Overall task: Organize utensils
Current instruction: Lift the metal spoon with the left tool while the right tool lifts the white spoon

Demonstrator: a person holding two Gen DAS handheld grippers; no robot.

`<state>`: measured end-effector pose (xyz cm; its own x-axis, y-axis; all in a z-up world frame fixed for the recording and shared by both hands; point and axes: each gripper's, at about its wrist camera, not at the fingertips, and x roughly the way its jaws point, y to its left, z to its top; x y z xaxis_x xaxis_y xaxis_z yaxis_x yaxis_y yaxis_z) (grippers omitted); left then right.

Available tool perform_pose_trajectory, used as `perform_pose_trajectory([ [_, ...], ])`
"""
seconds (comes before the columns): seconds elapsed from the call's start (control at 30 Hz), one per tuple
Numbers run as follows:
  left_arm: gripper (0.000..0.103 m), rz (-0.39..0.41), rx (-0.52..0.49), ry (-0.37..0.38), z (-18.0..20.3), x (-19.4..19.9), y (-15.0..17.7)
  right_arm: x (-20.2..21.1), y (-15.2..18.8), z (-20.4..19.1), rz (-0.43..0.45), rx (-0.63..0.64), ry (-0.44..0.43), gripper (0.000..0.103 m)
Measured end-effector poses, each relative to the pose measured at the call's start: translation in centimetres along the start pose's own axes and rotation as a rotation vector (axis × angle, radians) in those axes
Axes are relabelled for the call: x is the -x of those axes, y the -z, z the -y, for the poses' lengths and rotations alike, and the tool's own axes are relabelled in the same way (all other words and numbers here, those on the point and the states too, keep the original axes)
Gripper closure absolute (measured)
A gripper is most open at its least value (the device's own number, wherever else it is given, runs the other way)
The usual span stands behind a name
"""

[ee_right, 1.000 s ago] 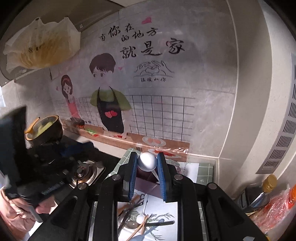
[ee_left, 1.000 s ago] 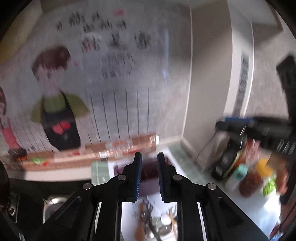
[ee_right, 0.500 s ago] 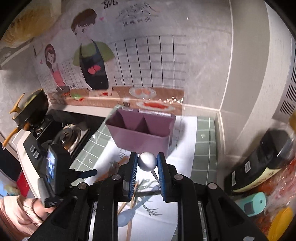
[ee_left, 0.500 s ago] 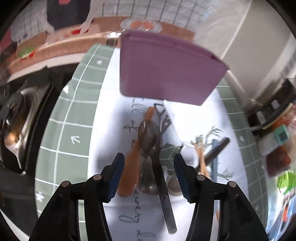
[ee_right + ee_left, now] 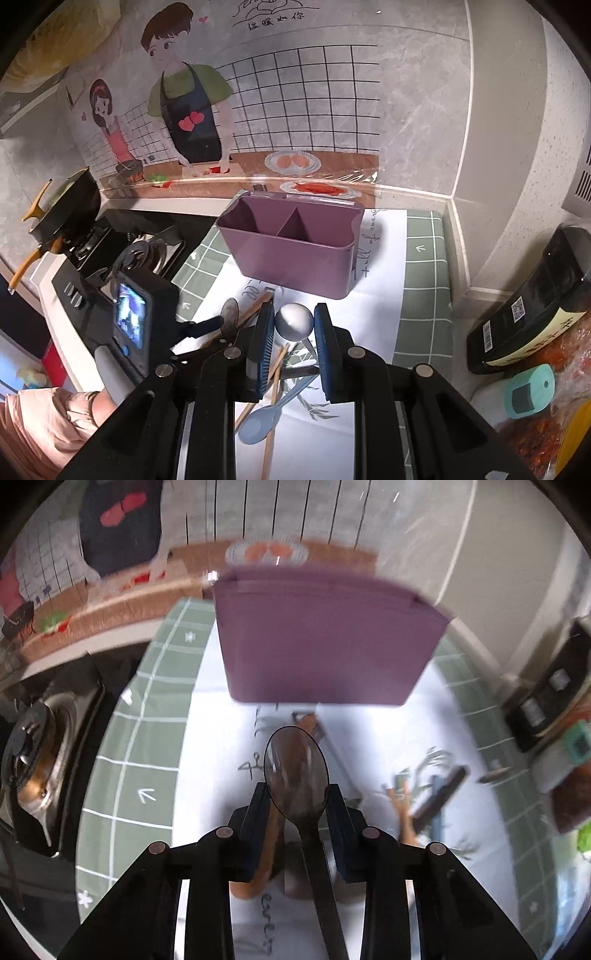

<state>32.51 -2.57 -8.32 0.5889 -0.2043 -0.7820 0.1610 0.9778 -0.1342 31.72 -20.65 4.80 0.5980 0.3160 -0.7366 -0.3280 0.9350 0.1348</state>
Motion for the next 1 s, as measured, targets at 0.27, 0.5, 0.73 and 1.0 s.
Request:
perform_pose_trajectory([
  [0.27, 0.072, 0.176, -0.032, 0.032, -0.4, 8.0, 0.1, 1.4, 0.6, -1.1, 0.012, 0.035, -0.015, 0.083],
  [0.5, 0.072, 0.394, -0.092, 0.081, 0.5, 17.3, -5.5, 4.7, -1.6, -2.4, 0.09, 0.056, -0.044, 0.083],
  [0.73, 0.071, 0.616, -0.134, 0.097, 0.6, 23.2, -15.7, 9.7, -10.0, -3.1, 0.265, 0.044, -0.04, 0.083],
  [1.0, 0.071, 0.604, -0.144, 0.069, -0.7, 15.6, -19.7, 3.8, -13.8, -1.3, 0.23, -0.034, 0.002, 0.083],
])
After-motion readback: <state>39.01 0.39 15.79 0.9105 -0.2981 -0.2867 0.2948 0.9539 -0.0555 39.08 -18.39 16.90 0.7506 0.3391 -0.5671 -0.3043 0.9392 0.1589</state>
